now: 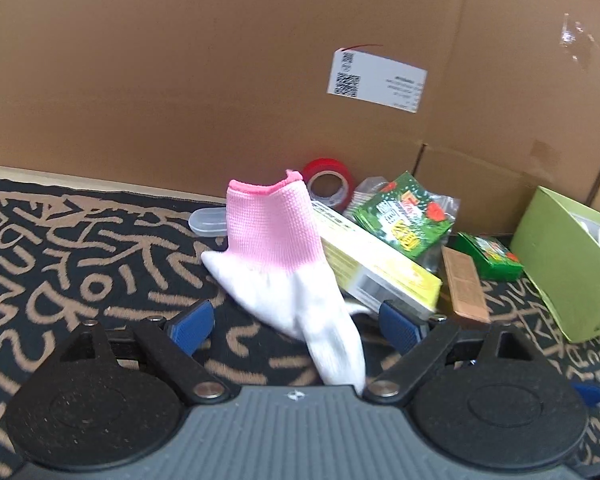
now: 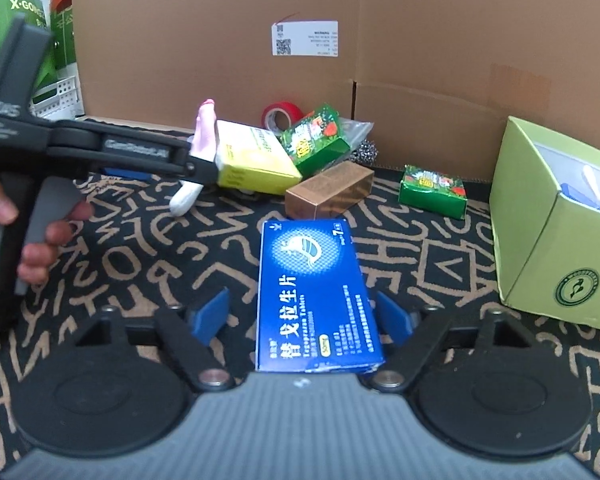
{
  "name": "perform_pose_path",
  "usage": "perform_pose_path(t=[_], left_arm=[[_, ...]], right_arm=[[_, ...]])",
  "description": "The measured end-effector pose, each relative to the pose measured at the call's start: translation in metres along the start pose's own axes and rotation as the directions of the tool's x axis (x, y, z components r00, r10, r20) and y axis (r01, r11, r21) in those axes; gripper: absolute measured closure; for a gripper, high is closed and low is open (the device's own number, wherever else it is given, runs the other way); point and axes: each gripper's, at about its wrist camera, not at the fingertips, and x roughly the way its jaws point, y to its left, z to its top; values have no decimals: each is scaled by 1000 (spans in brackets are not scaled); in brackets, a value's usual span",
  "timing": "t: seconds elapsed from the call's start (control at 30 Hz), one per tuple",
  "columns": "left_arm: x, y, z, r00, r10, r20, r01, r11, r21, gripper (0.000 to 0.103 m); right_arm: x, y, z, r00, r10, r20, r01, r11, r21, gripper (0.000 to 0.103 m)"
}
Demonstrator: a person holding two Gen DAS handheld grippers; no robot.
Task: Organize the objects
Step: 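Grasp the pink-white sock with the left tool while the right tool grasps the blue medicine box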
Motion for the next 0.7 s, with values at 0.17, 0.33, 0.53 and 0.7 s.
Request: perform_pose_path(t=[0.17, 0.33, 0.53, 0.7], left_arm=[[11, 6, 11, 1000, -5, -16, 5, 1000, -28, 40], [3, 6, 7, 999, -3, -32, 4, 999, 34, 82], [-40, 5, -15, 983, -144, -115, 149, 988, 37, 94], [-79, -6, -42, 974, -184, -129, 192, 980, 50, 92]], right_arm=[[-3, 4, -1, 1000, -21, 14, 21, 1000, -22, 48], [-12, 7, -4, 1000, -7, 28, 7, 1000, -26, 48], [-34, 11, -17, 1000, 8, 7, -8, 999, -38, 48], [-58, 7, -34, 1000, -4, 0, 4, 1000, -29, 47]])
